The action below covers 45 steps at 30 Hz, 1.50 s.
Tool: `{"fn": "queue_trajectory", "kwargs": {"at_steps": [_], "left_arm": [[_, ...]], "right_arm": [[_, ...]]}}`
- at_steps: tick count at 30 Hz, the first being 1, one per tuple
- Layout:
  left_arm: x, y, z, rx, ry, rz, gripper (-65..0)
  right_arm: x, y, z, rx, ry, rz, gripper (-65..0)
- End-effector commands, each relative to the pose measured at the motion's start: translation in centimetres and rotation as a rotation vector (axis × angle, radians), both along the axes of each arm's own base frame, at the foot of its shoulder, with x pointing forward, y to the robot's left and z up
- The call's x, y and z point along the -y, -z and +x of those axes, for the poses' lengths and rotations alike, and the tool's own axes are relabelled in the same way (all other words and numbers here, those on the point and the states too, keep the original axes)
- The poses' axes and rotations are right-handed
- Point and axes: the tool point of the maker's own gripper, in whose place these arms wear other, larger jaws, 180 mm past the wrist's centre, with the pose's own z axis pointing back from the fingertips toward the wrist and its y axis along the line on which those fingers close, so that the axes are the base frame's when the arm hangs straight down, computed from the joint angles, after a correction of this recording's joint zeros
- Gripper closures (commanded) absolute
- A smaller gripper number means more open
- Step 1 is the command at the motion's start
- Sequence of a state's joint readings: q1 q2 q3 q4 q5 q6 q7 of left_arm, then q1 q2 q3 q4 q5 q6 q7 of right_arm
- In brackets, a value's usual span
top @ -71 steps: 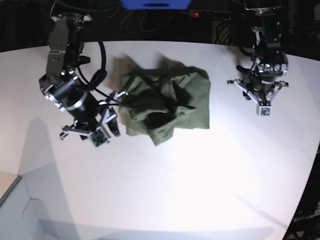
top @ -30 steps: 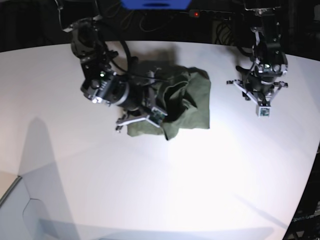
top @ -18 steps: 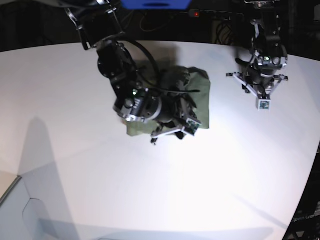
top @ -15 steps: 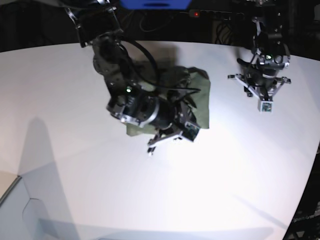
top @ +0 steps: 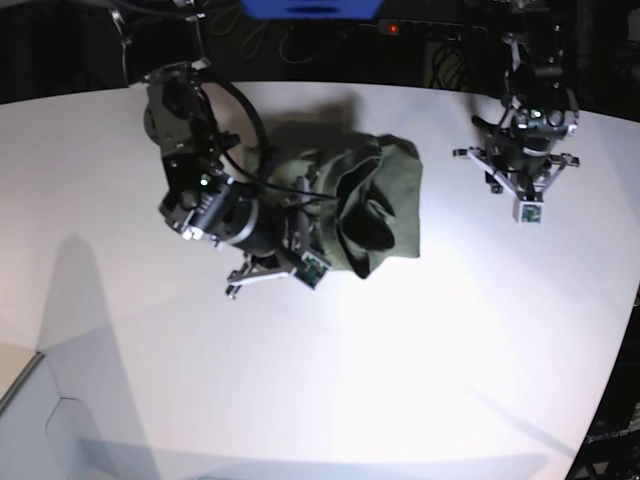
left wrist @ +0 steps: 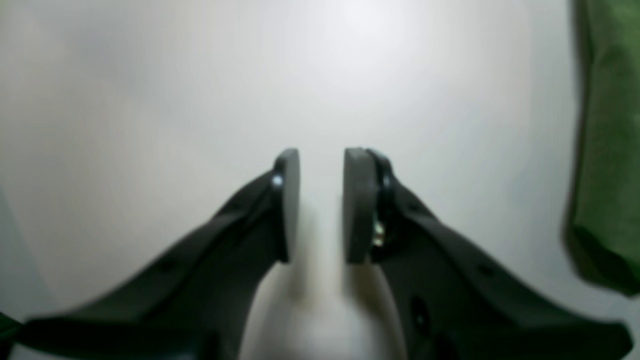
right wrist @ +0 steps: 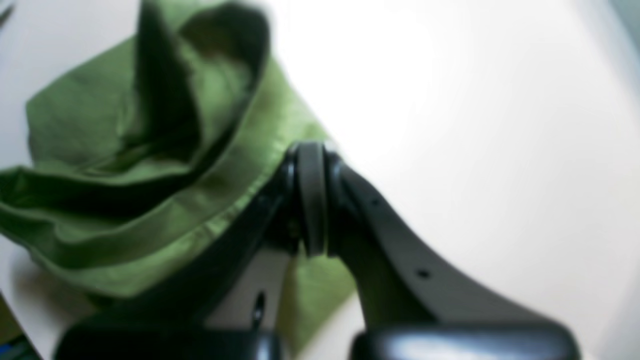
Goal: Layout the t-shirt on the table in an organized manner, then fold the t-shirt properly
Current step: 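Press and tuck the folded bundle with the right gripper, then release, then grasp the bundle's edge with the left gripper and tuck it under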
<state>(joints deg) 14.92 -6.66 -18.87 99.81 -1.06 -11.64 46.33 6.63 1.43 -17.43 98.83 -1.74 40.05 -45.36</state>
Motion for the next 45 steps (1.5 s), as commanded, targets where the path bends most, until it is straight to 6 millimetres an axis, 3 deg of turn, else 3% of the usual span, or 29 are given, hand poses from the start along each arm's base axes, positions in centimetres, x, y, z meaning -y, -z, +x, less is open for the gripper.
{"fn": "queue_trajectory", "kwargs": {"at_steps": [1,3,7,13,16,21,24,26,29,33,37,40,45], "left_arm": [[-0.5,-1.1,0.7,0.039,-0.002,0.018,-15.0],[-0.5,-1.0,0.5,0.035,-0.002,0.018,-15.0],[-0.9,-1.0,0.4,0.029,0.002,0.033,-15.0],[-1.1,-0.9,-0.3,0.017,0.007,0.043,-15.0],[-1.1,-0.6,-0.8,0.006,0.007,0.043,-15.0],[-1.0,-0.3,-2.1,-0.016,0.013,0.048,-15.0],[-0.8,-0.7,-2.2,-0.006,0.016,0.048,-15.0],[-0.8,-0.8,-2.1,-0.002,0.016,0.047,-15.0],[-0.8,-0.8,-2.0,0.0,0.013,0.046,-15.0],[-0.5,-2.2,-0.9,0.047,0.018,0.046,-15.0],[1.2,-5.9,0.2,0.157,0.026,0.033,-15.3],[2.4,-7.5,1.0,0.189,0.025,0.004,-19.5],[4.9,-8.6,2.8,0.195,0.067,-0.192,-35.8]], "right_arm": [[-0.8,-1.1,0.6,0.033,-0.012,0.05,-0.3],[-1.2,-0.2,0.3,0.004,-0.015,0.06,-0.3],[-3.7,1.7,-1.2,-0.059,-0.074,0.066,-0.3],[-8.8,3.2,-1.7,-0.117,-0.172,0.139,-0.3],[-10.5,3.4,-0.5,-0.132,-0.184,0.191,-0.4],[-11.7,3.9,2.1,-0.152,-0.186,0.225,-0.4],[-11.7,3.3,3.2,-0.137,-0.187,0.226,-0.3],[-12.0,1.2,3.5,-0.077,-0.196,0.247,-0.3],[-12.0,-2.0,2.4,0.017,-0.208,0.296,-0.7],[-10.8,-4.7,1.1,0.113,-0.208,0.321,-0.9],[-7.3,-4.3,0.9,0.13,-0.15,0.267,-1.7],[-3.6,-3.8,1.8,0.122,-0.062,0.196,-9.0],[3.5,-4.6,2.4,0.163,0.109,0.134,-25.9]]}}
